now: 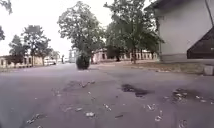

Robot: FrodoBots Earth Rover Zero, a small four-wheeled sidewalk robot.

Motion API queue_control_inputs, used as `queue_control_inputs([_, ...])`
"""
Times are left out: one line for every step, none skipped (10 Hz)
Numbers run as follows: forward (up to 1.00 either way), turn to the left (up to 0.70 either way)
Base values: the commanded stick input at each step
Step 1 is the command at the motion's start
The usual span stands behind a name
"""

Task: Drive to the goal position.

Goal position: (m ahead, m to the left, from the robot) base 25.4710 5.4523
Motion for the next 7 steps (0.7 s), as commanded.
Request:
queue_control_inputs([0.70, 0.04])
queue_control_inputs([0.70, 0.04])
queue_control_inputs([0.70, 0.04])
queue_control_inputs([0.70, 0.04])
queue_control_inputs([0.70, 0.04])
queue_control_inputs([0.70, 0.04])
queue_control_inputs([0.70, 0.04])
